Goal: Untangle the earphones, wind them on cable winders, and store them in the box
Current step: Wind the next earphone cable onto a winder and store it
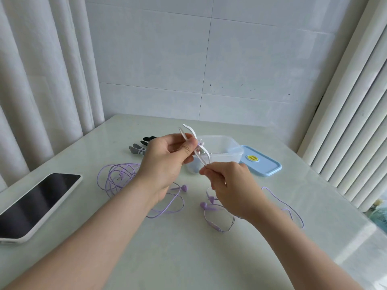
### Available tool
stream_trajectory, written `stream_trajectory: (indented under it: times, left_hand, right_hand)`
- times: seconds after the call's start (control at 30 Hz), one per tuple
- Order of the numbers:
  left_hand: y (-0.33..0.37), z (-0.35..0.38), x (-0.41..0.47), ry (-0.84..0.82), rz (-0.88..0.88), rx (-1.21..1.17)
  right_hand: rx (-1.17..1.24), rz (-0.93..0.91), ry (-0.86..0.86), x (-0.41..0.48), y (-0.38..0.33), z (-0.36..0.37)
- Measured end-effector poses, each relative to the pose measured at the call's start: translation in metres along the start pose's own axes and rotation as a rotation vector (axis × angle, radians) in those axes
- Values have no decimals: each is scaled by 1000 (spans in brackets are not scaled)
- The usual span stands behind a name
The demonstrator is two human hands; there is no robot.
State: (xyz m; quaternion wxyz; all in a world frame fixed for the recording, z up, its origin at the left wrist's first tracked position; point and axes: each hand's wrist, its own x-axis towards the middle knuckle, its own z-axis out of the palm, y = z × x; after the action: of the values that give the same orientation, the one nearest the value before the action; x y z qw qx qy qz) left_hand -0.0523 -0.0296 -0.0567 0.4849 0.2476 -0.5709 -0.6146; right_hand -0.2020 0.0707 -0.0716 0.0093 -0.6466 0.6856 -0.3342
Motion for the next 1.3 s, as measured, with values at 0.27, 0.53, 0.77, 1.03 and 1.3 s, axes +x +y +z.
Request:
stream_trajectory:
  times: [0.27, 0.53, 0.77, 1.03, 1.3]
  left_hand:
    - [-2, -6, 1, 69, -12, 138]
    - [-11, -1, -4, 15, 61, 379]
    - [-6, 9, -13, -229, -169, 130]
    - [-4, 7, -15, -234, -26, 320]
    - [-9, 14, -18, -265, 134, 543]
  right_hand:
    - [-46, -83, -49, -4, -3, 1]
    - [-82, -312, 116, -9, -19, -5]
    - [95, -117, 436, 0, -9, -8]
    - [-9, -50, 489, 2, 0, -12]
    - [-308, -42, 661, 2, 9, -25]
